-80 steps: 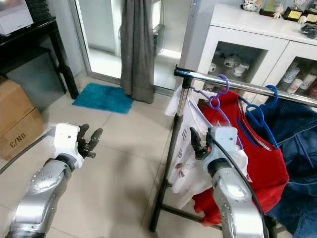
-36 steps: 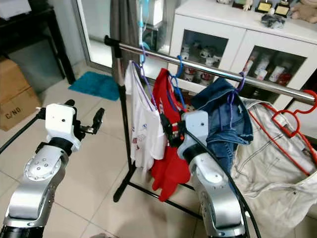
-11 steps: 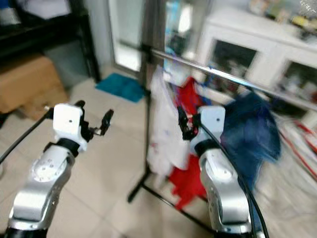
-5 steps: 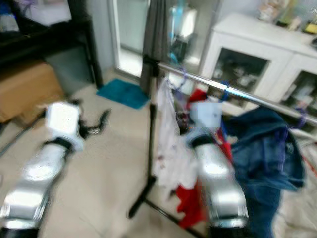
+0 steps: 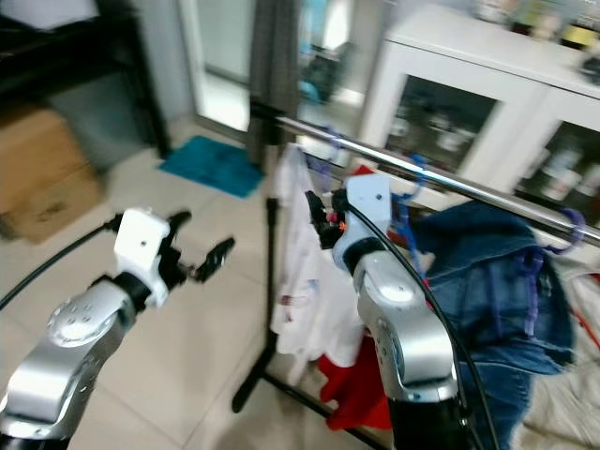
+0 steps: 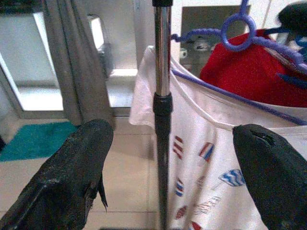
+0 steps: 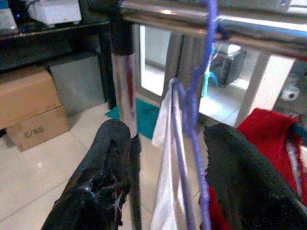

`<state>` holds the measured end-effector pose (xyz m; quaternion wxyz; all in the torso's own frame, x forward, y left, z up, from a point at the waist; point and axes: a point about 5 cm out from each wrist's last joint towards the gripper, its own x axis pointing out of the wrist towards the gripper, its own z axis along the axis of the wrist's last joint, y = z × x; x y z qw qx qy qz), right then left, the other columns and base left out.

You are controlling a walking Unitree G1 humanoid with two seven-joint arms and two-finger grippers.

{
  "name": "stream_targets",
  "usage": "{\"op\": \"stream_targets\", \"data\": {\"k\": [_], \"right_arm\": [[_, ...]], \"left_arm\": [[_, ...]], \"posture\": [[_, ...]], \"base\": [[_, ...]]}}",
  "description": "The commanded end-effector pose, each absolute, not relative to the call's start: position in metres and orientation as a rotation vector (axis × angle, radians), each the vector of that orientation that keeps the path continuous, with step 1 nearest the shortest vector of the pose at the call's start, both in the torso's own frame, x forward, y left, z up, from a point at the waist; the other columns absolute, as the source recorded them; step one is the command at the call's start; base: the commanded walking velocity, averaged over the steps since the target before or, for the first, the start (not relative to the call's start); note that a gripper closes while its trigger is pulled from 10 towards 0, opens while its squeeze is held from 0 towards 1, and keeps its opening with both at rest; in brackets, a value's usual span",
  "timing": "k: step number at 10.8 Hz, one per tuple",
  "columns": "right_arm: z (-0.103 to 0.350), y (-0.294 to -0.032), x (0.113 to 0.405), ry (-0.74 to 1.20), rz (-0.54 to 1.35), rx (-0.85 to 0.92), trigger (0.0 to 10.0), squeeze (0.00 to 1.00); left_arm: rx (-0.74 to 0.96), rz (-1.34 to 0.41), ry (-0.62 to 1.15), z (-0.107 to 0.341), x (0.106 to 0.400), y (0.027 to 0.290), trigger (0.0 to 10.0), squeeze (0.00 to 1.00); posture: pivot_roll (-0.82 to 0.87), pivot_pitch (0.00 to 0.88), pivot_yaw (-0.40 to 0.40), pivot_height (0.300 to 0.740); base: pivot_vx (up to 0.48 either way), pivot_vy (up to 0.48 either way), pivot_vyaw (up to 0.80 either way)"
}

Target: Hang hanger

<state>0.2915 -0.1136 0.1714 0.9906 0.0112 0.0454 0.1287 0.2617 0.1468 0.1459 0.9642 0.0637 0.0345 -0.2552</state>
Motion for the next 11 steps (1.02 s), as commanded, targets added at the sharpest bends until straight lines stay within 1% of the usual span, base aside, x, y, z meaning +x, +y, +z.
{"op": "stream_targets", "data": {"k": [1,2,3,4,6,10,11], "right_arm": [[0.172,-0.119,0.297,0.113,0.241,0.040,10.0,0.00],[0.176,-0.117,0.306,0.135,0.250,0.051,10.0,0.00],[0.174,-0.115,0.315,0.176,0.239,0.055,10.0,0.00],[0.172,-0.118,0.327,0.197,0.194,0.064,10.0,0.00],[0.175,-0.117,0.345,0.203,0.188,0.069,10.0,0.00],[0.178,-0.112,0.368,0.207,0.176,0.085,10.0,0.00],[0.177,-0.110,0.373,0.209,0.183,0.078,4.3,0.00]], "left_arm": [[0.130,-0.583,0.046,0.153,0.260,0.144,10.0,0.00],[0.174,-0.661,0.040,0.155,0.259,0.146,10.0,0.00],[0.176,-0.706,0.052,0.155,0.259,0.148,10.0,0.00],[0.199,-0.784,0.058,0.156,0.255,0.148,10.0,0.00],[0.213,-0.861,0.072,0.156,0.251,0.147,10.0,0.00],[0.208,-0.884,0.073,0.155,0.250,0.144,10.0,0.00],[0.209,-0.886,0.073,0.155,0.250,0.143,10.0,0.00]], "posture": [[-0.06,0.028,-0.050,0.740],[-0.06,0.028,-0.048,0.740],[-0.06,0.027,-0.048,0.740],[-0.06,0.026,-0.048,0.740],[-0.06,0.026,-0.052,0.740],[-0.06,0.027,-0.060,0.740],[-0.06,0.028,-0.062,0.740]], "base": [[0.000,0.000,0.00],[0.000,0.000,0.00],[0.000,0.000,0.00],[0.000,0.000,0.00],[0.000,0.000,0.00],[0.000,0.000,0.00],[0.000,0.000,0.00]]}}
